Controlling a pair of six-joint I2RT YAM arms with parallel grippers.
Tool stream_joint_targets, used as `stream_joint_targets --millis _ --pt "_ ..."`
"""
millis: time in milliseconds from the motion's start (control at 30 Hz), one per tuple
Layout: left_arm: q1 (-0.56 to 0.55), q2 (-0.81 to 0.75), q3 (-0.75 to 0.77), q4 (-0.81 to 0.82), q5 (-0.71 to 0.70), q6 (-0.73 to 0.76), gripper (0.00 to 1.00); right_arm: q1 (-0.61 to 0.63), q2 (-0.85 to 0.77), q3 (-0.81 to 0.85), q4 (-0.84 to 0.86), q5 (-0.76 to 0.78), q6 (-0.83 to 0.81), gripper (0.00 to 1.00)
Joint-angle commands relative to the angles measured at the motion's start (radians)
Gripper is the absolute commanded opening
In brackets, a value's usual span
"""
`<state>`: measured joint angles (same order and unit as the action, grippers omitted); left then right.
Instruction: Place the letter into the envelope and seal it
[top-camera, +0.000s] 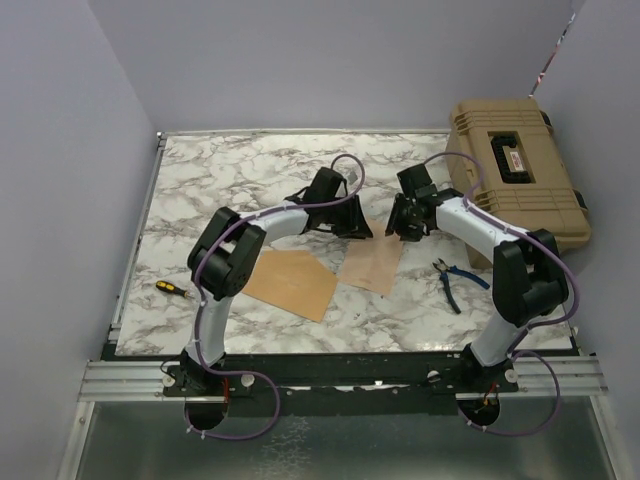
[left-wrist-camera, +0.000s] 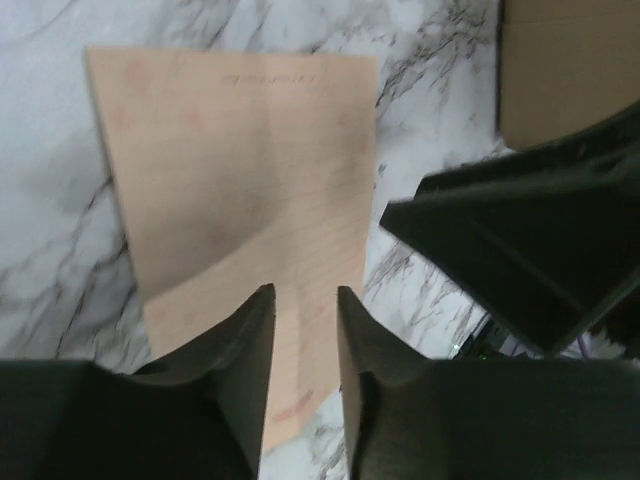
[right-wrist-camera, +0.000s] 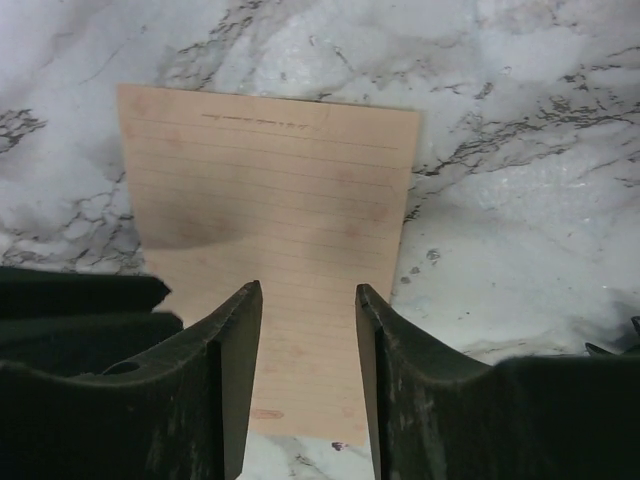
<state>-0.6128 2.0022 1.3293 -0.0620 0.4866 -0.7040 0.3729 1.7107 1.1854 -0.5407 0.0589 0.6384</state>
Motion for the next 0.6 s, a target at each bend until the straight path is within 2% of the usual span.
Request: stream_joint_targets --millis 0,100,233,300,433,567 --pt "-0.006 0.155 0.171 0.059 0.169 -0.034 0.25 0.001 -0.002 -0.029 0.012 0.084 0.038 0.43" --pt "-0.015 0.173 0.162 0.059 0.186 -0.032 0.19 0.001 0.006 -0.030 0.012 0.106 0.043 0.40" --pt "-0.016 0.155 0.097 0.031 0.124 0.004 0.17 -0.001 0.016 -0.048 0.019 0.122 0.057 0.39" --pt "-0.016 0.160 0.083 -0.022 0.063 0.027 0.10 -0.008 0.017 -0.064 0.029 0.117 0.065 0.40" --pt "-0.016 0.202 0.111 -0.176 -0.089 0.138 0.04 -0.023 0.005 -0.105 0.094 0.056 0.060 0.45" --pt "-0.016 0.222 0.122 -0.252 -0.213 0.204 0.02 -0.035 0.020 -0.125 0.127 0.002 0.052 0.53"
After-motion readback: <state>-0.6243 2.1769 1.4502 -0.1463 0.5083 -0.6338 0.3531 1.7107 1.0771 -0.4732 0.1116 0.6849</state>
